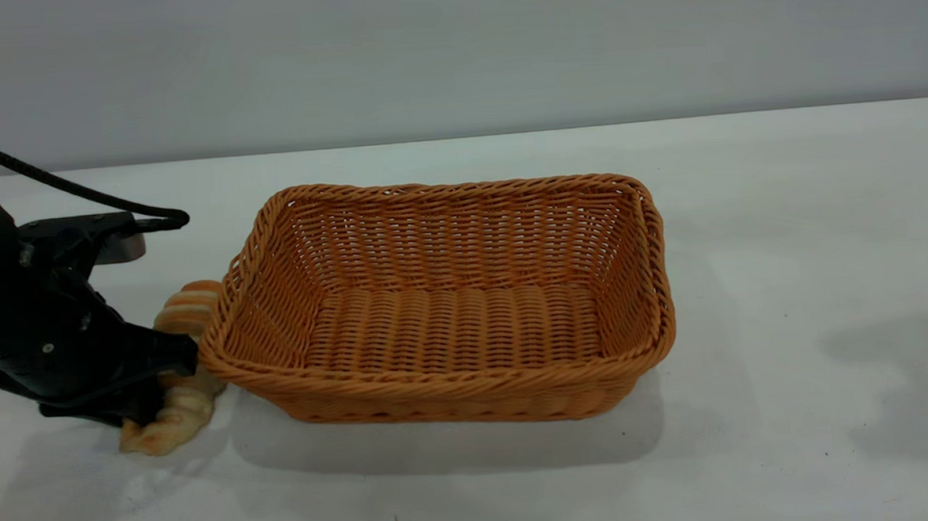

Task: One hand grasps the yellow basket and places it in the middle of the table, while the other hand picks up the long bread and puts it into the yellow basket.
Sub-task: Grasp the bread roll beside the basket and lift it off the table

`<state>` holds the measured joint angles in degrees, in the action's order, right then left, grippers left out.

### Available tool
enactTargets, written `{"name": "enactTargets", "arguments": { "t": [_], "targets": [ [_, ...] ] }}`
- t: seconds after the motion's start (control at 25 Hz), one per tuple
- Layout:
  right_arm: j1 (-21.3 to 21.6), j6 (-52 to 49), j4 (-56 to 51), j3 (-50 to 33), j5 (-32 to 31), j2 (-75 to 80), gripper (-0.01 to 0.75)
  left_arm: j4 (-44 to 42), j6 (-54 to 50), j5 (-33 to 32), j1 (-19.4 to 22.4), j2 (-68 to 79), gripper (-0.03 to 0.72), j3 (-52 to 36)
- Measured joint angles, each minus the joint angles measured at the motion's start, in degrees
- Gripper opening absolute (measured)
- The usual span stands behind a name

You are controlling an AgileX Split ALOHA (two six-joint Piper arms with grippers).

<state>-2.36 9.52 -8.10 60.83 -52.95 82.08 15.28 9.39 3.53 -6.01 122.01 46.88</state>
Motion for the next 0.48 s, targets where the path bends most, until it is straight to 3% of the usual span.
{"name": "enactTargets", "arguments": {
  "t": [0.2,0.48],
  "targets": [
    [0.00,0.00,-0.05,0.00,0.07,0.00,0.436,0.06,0.89,-2.60,0.35,-1.64,0.059,0.00],
    [0.00,-0.06,-0.07,0.00,0.07,0.00,0.436,0.06,0.14,-7.73,7.81,-15.43,0.059,-0.24]
  ]
}}
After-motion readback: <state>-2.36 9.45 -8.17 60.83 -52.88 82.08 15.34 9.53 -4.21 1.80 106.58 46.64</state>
